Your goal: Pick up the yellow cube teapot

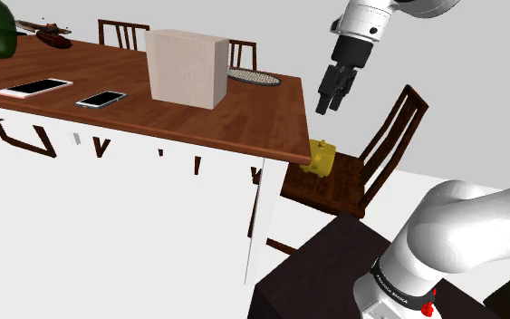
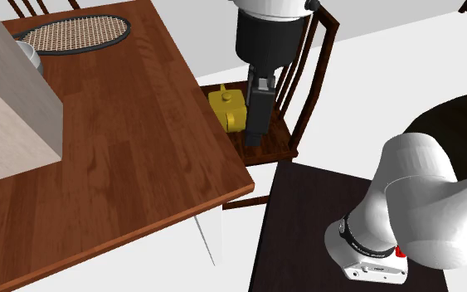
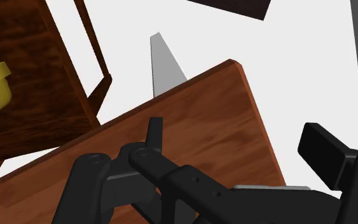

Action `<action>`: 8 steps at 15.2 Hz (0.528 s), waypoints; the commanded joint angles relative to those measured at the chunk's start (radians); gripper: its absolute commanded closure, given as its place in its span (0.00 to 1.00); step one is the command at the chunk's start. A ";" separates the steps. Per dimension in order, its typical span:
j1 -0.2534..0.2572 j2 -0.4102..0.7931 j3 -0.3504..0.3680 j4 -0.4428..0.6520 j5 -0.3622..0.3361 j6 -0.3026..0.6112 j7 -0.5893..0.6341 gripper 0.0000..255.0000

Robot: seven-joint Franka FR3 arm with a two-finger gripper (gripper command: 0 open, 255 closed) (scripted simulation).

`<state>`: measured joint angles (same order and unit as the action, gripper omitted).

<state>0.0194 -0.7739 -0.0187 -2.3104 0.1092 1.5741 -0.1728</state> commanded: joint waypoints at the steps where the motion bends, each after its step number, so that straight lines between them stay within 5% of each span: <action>1: 0.000 0.000 0.000 0.000 0.000 0.000 0.000 0.00; 8: -0.041 0.110 -0.117 -0.036 -0.079 0.122 -0.144 0.00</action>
<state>-0.0174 -0.6831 -0.1217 -2.3489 0.0387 1.6817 -0.2991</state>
